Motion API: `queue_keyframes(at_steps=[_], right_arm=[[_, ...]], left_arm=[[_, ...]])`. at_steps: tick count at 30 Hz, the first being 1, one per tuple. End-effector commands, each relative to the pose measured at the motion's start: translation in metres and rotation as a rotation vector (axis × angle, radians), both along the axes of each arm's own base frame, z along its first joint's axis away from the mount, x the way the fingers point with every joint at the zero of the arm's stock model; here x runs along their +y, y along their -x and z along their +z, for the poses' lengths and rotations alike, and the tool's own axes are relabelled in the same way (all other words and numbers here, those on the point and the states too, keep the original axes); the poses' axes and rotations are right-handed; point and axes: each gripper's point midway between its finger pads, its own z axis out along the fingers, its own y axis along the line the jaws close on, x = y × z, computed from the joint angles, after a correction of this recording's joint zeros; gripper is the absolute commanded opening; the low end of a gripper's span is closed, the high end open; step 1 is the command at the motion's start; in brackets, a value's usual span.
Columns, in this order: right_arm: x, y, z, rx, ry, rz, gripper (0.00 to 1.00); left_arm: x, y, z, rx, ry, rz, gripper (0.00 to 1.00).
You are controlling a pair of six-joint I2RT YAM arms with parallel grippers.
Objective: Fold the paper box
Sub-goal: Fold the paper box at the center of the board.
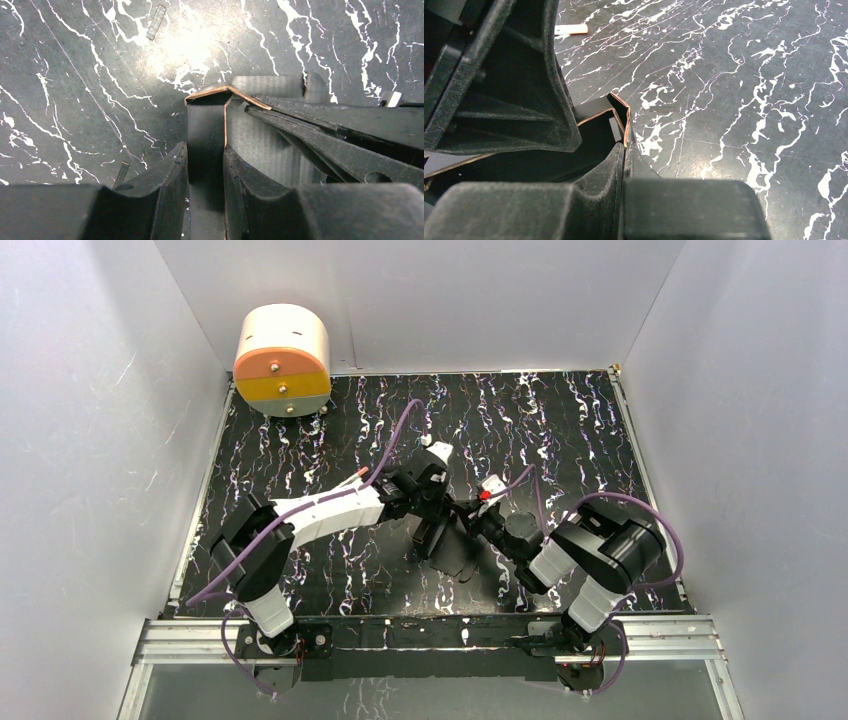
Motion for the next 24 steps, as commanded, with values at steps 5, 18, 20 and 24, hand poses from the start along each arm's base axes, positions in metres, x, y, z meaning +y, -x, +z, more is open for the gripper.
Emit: queue_keyframes(at_steps=[5,18,20,24], right_arm=[[0.006,0.02,-0.002,0.013,-0.034,0.051,0.07],[0.003,0.019,-0.009,0.029,-0.024,0.03,0.07],[0.004,0.019,-0.009,0.026,-0.022,0.03,0.07],[0.007,0.019,-0.01,0.022,-0.013,0.037,0.08]], left_arm=[[-0.016,0.008,0.019,-0.026,0.159,-0.027,0.44],[-0.001,0.004,0.045,0.004,0.492,0.107,0.63],[0.003,0.0,0.045,0.01,0.508,0.148,0.64],[0.006,-0.007,0.039,0.039,0.539,0.206,0.64]])
